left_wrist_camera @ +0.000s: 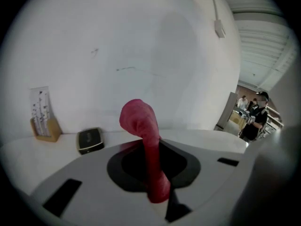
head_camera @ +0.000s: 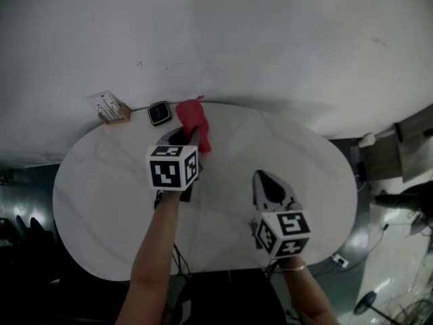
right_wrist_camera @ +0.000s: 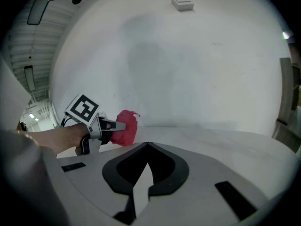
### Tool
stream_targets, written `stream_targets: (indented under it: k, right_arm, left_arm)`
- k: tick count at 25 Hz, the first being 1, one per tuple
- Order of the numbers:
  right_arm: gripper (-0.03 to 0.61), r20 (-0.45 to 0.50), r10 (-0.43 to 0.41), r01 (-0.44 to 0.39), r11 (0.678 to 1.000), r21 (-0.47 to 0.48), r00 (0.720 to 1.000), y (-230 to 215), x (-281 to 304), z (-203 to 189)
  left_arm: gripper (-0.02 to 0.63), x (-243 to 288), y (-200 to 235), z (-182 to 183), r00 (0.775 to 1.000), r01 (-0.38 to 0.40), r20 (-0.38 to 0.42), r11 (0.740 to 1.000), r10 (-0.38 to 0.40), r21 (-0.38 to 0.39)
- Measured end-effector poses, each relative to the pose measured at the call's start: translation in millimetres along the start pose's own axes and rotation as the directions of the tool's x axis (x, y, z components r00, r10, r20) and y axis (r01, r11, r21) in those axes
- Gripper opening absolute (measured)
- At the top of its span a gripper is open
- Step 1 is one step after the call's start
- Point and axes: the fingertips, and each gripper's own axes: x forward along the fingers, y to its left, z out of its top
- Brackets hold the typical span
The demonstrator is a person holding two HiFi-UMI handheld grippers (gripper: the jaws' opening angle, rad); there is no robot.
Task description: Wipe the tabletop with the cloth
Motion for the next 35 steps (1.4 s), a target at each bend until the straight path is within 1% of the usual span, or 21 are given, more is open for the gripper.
stream_targets:
  k: [2, 4, 7, 10, 12, 13, 15, 16, 17, 19, 21, 22, 23, 25, 26, 28, 31, 35]
  right_arm:
    - [0.002, 0.013, -0.020, 0.020, 1.000, -0.007, 1.000, -9.9, 2.6, 6.0]
    - [0.003, 0.036, -0.046, 0.045, 0.999, 0.007, 0.998, -22.7, 2.7, 13.7]
    - [0.003, 0.062, -0.079, 0.077, 0.996, 0.041, 0.995, -44.3, 1.1, 23.8]
    - [0.003, 0.061, -0.099, 0.096, 0.994, 0.056, 0.993, -60.3, 1.1, 26.4]
    - [0.002, 0.052, -0.108, 0.104, 0.992, 0.071, 0.993, -66.0, 0.3, 23.2]
    - [0.003, 0.048, -0.109, 0.105, 0.991, 0.081, 0.993, -67.9, 0.7, 21.7]
    - [0.002, 0.041, -0.102, 0.098, 0.991, 0.092, 0.994, -68.9, 4.3, 20.3]
    - [0.003, 0.037, -0.094, 0.091, 0.991, 0.094, 0.995, -67.4, 6.8, 20.1]
    - [0.003, 0.032, -0.085, 0.081, 0.992, 0.093, 0.996, -64.9, 9.1, 19.9]
    - [0.003, 0.025, -0.065, 0.063, 0.994, 0.087, 0.998, -59.0, 12.8, 20.0]
    - [0.003, 0.019, -0.047, 0.045, 0.996, 0.079, 0.999, -53.0, 17.8, 21.4]
    - [0.003, 0.016, -0.036, 0.035, 0.997, 0.073, 0.999, -49.5, 21.0, 22.4]
    - [0.003, 0.012, -0.025, 0.024, 0.998, 0.063, 1.000, -45.6, 24.2, 23.3]
    - [0.002, 0.006, -0.004, 0.003, 0.999, 0.044, 1.000, -38.0, 29.3, 24.7]
    - [0.003, 0.003, 0.005, -0.005, 0.999, 0.036, 1.000, -34.6, 31.4, 25.0]
    - [0.003, -0.003, 0.021, -0.021, 0.999, 0.027, 1.000, -28.5, 35.5, 24.9]
    - [0.003, -0.014, 0.039, -0.038, 0.999, 0.021, 0.999, -20.8, 39.6, 23.2]
    - [0.003, -0.022, 0.057, -0.057, 0.998, 0.014, 0.998, -11.4, 42.3, 22.0]
  left_arm:
    - [0.051, 16.9, -30.6, 17.3, 0.998, 0.054, 0.014, 0.998, -0.054, 0.039]
    - [0.051, 34.7, -59.3, 30.7, 0.995, 0.101, 0.018, 0.993, -0.102, 0.068]
    - [0.051, 62.7, -104.6, 41.6, 0.982, 0.188, -0.005, 0.978, -0.188, 0.087]
    - [0.051, 92.6, -142.5, 39.6, 0.964, 0.263, -0.061, 0.962, -0.259, 0.070]
    - [0.051, 109.7, -156.2, 32.1, 0.957, 0.272, -0.123, 0.960, -0.263, 0.065]
    - [0.051, 118.7, -158.9, 26.2, 0.955, 0.262, -0.161, 0.962, -0.248, 0.074]
    - [0.051, 133.1, -151.6, 16.2, 0.957, 0.211, -0.227, 0.970, -0.180, 0.124]
    - [0.051, 136.4, -143.2, 14.5, 0.960, 0.181, -0.242, 0.972, -0.141, 0.150]
    - [0.051, 136.9, -134.5, 14.5, 0.963, 0.158, -0.246, 0.974, -0.115, 0.164]
    - [0.051, 133.0, -114.8, 16.3, 0.968, 0.118, -0.238, 0.979, -0.077, 0.164]
    - [0.051, 125.3, -85.6, 15.8, 0.972, 0.065, -0.234, 0.988, -0.030, 0.142]
    - [0.051, 120.6, -69.7, 13.1, 0.971, 0.042, -0.237, 0.992, -0.013, 0.118]
    - [0.051, 115.7, -55.7, 9.4, 0.971, 0.029, -0.241, 0.996, -0.007, 0.087]
    - [0.051, 107.2, -35.5, 5.5, 0.974, 0.028, -0.226, 0.999, -0.019, 0.035]
    - [0.052, 103.4, -26.5, 6.7, 0.978, 0.028, -0.208, 0.999, -0.023, 0.020]
    - [0.051, 94.5, -4.6, 7.3, 0.983, 0.004, -0.184, 1.000, -0.004, -0.001]
    - [0.051, 80.3, 23.9, 2.0, 0.984, -0.046, -0.173, 0.998, 0.039, -0.038]
    - [0.051, 67.1, 44.9, -4.1, 0.982, -0.090, -0.171, 0.994, 0.077, -0.067]
